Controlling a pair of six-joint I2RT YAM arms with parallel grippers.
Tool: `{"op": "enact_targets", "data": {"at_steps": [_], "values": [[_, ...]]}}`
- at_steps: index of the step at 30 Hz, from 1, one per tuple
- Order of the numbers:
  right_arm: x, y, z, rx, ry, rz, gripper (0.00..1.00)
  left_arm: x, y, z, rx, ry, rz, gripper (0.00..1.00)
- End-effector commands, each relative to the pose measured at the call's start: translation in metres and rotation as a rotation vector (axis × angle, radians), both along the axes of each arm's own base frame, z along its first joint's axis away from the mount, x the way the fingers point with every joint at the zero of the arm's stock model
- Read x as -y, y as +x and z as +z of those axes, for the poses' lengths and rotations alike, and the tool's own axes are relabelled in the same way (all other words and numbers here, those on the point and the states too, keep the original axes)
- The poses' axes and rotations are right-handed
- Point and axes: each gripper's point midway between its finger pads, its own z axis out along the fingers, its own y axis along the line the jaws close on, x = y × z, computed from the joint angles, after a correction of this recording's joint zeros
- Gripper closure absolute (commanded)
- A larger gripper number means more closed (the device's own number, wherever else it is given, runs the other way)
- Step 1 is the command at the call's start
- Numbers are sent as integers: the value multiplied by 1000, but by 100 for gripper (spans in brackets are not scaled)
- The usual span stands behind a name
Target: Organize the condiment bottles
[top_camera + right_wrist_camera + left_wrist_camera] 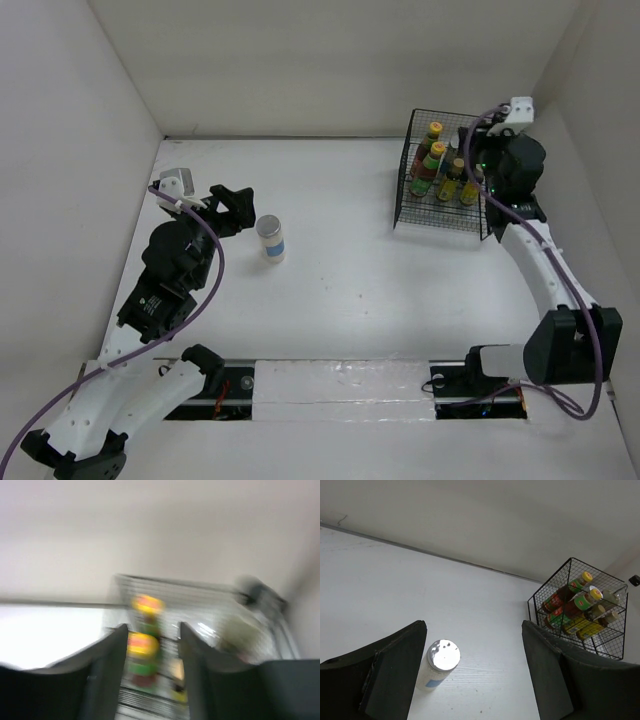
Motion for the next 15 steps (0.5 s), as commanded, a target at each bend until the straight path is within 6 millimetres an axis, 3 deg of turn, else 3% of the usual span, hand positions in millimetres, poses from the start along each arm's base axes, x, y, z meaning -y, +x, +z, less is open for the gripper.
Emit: {"op": "enact_targets", "data": {"at_steps": [1,2,3,4,5,6,8,9,11,13,15], "values": [[-130,-16,11,72,-59,438,56,-3,2,7,28,-7,14,27],[-162,-11,-2,49,-72,547,70,-3,2,7,28,-7,14,27],[-190,-15,-11,30,-73,646,71,-7,-1,10,39,-14,27,27],[-223,-28,-23,25,-75,793,67,-9,0,10,39,-14,39,27],[-265,-45,-29,28,-76,910,53,-9,0,10,39,-14,39,27],[-288,-49,-52,-14,-73,971,45,-10,-2,13,46,-19,39,27],[-333,-76,-71,-26,-100,1098,28,-10,-2,13,46,-19,39,27],[-344,-85,-89,-59,-101,1127,17,-11,-5,16,55,-25,39,27],[-367,-98,-116,-100,-109,1205,9,-11,-5,16,55,-25,39,27],[-387,-109,-149,-152,-129,1254,5,-9,-5,16,56,-25,27,27],[-408,-118,-162,-153,-130,1313,5,-7,-6,16,56,-24,16,27]]}}
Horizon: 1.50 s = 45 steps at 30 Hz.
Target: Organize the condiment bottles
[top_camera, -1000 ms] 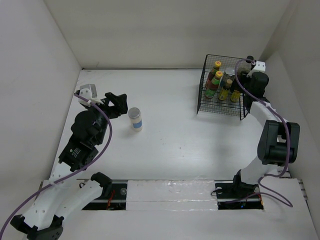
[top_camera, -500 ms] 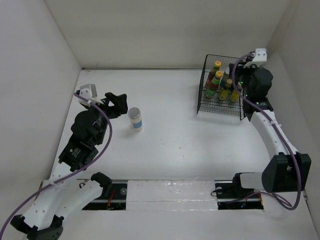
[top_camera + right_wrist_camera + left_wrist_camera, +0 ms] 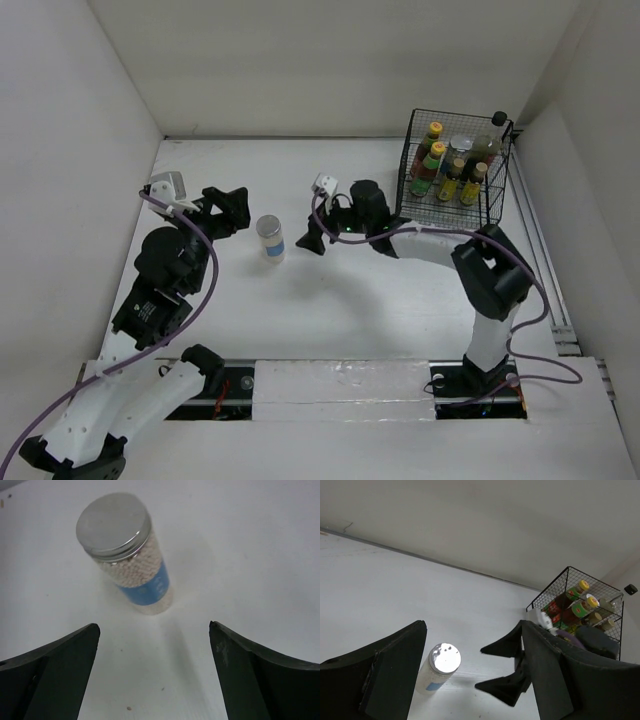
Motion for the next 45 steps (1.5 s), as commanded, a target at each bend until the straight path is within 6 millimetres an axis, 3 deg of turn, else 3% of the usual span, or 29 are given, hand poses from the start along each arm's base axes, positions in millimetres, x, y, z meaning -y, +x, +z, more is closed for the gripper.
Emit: {"op": "enact_targets", "data": {"at_steps": [1,2,6,8,11,12,15,17,18,21,22,23,24,25,26,27,28,29,30,31,32,33,34,35,36,37,39,42,45], "values": [[-33,-6,29,102,90,119,3,0,0,11,40,-14,-5,27],[-42,-9,14,73,85,137,3,0,0,11,40,-14,-5,27],[-77,-12,16,100,103,172,2,-1,-2,13,48,-18,-5,27],[-88,-10,24,120,120,183,1,-1,-2,13,48,-18,-5,27],[-102,3,25,138,128,162,1,-1,-2,13,48,-18,-5,27],[-105,8,16,131,119,151,1,0,-3,13,48,-18,-14,27],[-117,11,26,148,167,156,1,2,-1,11,40,-13,-15,27],[-126,6,43,146,236,204,10,2,-1,11,40,-13,-15,27],[-129,7,50,146,251,213,24,2,-1,11,40,-13,-15,27],[-126,0,94,199,319,226,40,0,0,11,40,-14,-5,27],[-117,1,102,203,329,214,40,0,0,11,40,-14,-5,27],[-103,-6,141,243,379,208,41,0,0,11,40,-14,-5,27],[-92,-13,166,294,430,219,41,0,0,11,40,-14,-5,27],[-73,-12,166,291,436,193,42,0,0,11,40,-14,-5,27],[-50,-26,211,353,499,185,42,0,0,11,40,-14,-5,27],[-34,-30,228,400,526,172,42,0,0,11,40,-14,-5,27],[-11,-22,238,423,529,118,42,0,0,11,40,-14,-5,27],[6,-21,231,413,516,76,44,2,-1,11,40,-13,-15,27],[30,-30,259,460,543,37,44,0,-3,13,48,-18,-15,27],[47,-24,260,450,531,-25,44,0,-3,13,48,-18,-15,27],[73,-12,245,431,500,-104,44,0,-3,13,48,-18,-15,27],[97,-15,260,465,507,-174,44,0,-3,13,48,-18,-15,27],[111,-15,258,478,493,-202,45,0,-3,13,48,-18,-15,27],[139,-2,259,490,486,-307,45,0,-3,13,48,-18,-15,27],[156,2,245,479,463,-372,45,0,-3,13,48,-18,-15,27],[174,0,251,488,462,-429,45,0,-3,13,48,-18,-15,27],[213,15,245,489,430,-573,45,2,0,10,39,-13,-15,27],[256,30,240,504,385,-691,46,4,-1,10,39,-12,-25,27],[279,46,228,490,356,-758,46,5,2,8,30,-7,-25,27]]}}
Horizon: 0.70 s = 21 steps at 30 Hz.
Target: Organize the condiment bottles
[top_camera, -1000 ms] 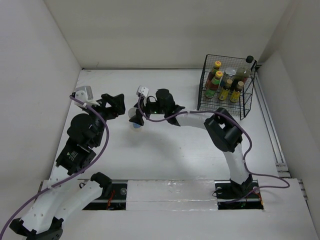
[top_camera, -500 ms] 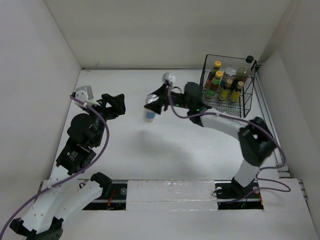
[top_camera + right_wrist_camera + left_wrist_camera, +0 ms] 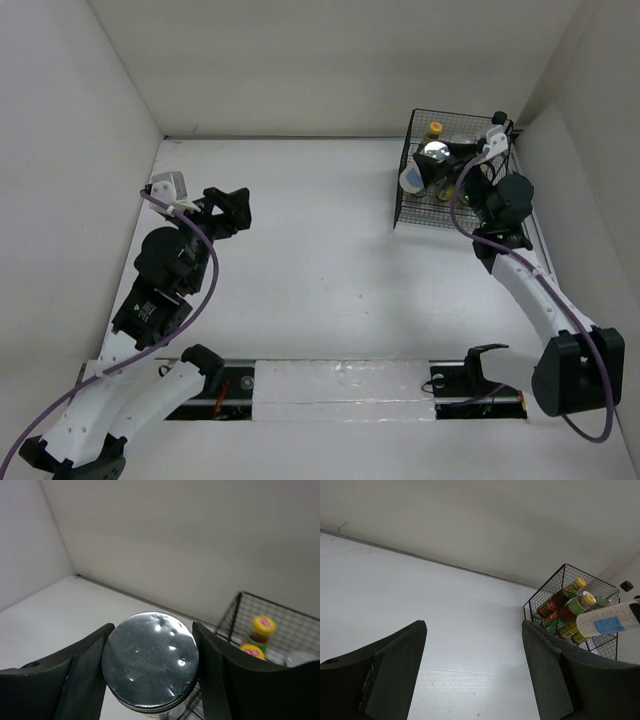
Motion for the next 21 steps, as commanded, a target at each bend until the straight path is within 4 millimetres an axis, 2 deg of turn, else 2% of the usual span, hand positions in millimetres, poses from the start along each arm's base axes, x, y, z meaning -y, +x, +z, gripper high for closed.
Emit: {"op": "enact_targets", "data": {"at_steps": [1,3,11,14,16,20,21], "values": [[37,17,10,33,7,-123,46,2,3,7,26,-5,-6,27],[44,31,2,9,0,-135,46,2,3,7,26,-5,-6,27],[55,61,-38,-86,-17,-177,47,1,4,6,26,-6,4,27],[51,73,-59,-127,-31,-203,47,4,5,4,17,0,-7,27],[48,78,-80,-173,-37,-202,47,4,5,4,17,0,-7,27],[44,88,-105,-219,-62,-219,46,4,5,4,17,0,-7,27],[39,87,-105,-219,-63,-210,46,4,5,4,17,0,-7,27]]}}
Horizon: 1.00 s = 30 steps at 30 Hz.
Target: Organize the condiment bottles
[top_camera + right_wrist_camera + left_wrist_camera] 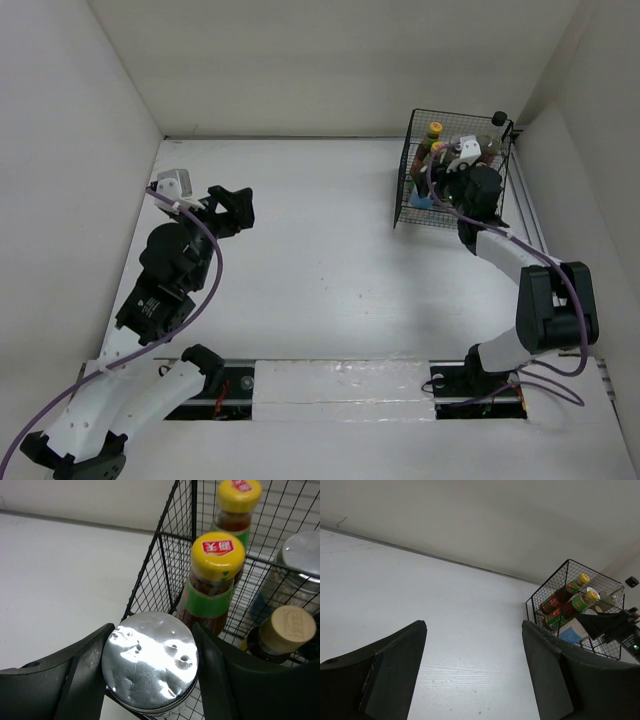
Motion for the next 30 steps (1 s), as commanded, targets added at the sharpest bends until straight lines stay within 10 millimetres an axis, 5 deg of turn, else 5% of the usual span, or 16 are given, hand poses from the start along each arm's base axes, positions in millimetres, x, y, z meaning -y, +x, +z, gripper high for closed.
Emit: {"op": "enact_targets", "data": {"at_steps": [1,12,18,22,27,30], "values": [[-4,11,39,143,-6,-15,45,0,1,9,34,-11,-4,27],[-4,15,10,69,-28,-46,27,2,1,9,35,-10,-13,27],[2,13,16,73,-29,-79,11,2,1,9,35,-10,-13,27],[4,5,43,109,-14,-90,0,4,0,9,35,-10,-22,27],[2,-20,122,249,0,-92,0,2,-2,11,43,-15,-22,26],[-22,-41,165,327,14,-34,0,2,-2,11,43,-15,-22,25]]}}
